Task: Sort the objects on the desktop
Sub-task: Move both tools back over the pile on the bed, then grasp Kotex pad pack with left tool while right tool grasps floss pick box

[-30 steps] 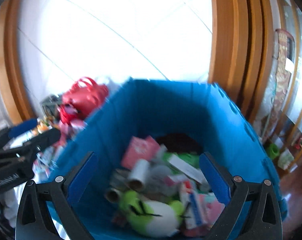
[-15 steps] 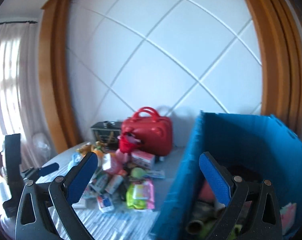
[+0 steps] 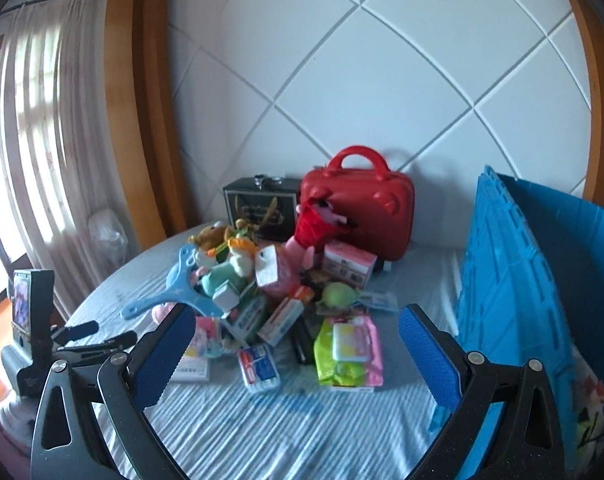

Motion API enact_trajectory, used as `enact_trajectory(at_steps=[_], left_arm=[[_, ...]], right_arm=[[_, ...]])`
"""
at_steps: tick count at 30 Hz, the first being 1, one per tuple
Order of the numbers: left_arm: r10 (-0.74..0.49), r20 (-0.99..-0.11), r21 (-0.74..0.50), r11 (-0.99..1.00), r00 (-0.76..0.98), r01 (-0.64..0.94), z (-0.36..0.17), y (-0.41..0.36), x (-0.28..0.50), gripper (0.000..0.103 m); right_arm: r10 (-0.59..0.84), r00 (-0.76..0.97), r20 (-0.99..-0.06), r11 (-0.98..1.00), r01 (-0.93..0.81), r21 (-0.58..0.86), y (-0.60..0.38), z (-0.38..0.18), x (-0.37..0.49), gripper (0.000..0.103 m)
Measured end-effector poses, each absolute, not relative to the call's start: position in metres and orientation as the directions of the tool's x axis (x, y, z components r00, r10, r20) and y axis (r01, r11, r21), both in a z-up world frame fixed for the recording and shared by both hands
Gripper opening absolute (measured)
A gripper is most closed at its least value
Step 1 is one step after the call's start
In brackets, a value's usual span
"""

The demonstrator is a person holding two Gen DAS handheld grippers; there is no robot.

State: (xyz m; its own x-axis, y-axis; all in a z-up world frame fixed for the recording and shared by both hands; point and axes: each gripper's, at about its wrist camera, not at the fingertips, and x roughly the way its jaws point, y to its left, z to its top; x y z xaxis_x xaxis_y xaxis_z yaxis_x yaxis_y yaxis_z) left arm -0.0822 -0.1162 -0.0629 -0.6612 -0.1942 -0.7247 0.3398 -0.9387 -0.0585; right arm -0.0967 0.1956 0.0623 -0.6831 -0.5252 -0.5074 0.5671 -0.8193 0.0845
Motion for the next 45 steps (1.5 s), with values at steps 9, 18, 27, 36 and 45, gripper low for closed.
enact_trajectory(at_steps=[9, 18, 27, 36, 45], left_arm=[[-0.148, -0.811, -0.057, -0.943, -0.567, 0.327, -0.127, -0.16, -0.092, 0.081], [-0.088, -0.827, -0.072, -0.963, -0.555, 0.26, -0.145, -0.172, -0.129, 0.081], [-0.011, -0.836, -0.104, -0.979, -0.549, 0.178, -0.157, -0.151, -0.178, 0.081], [-0.004, -0.844, -0.118, -0.974, -0.536, 0.193, -0.172, -0.126, -0.214, 0.081], [-0.107, -0.865, -0.013, -0.972, -0.491, 0.235, -0.195, -0.114, -0.242, 0.085]], right_arm=[[-0.439, -0.57, -0.695, -0.84, 0.534, 0.092, 0.147, -0.027, -0.124, 0.103], [-0.359, -0.494, -0.792, -0.865, 0.494, 0.083, 0.122, -0.078, -0.144, 0.103], [-0.31, -0.458, -0.833, -0.875, 0.48, 0.062, 0.109, -0.102, -0.168, 0.103], [-0.301, -0.407, -0.862, -0.873, 0.482, 0.076, 0.102, -0.125, -0.195, 0.103], [-0.319, -0.354, -0.88, -0.846, 0.525, 0.096, 0.08, -0.147, -0.211, 0.103]])
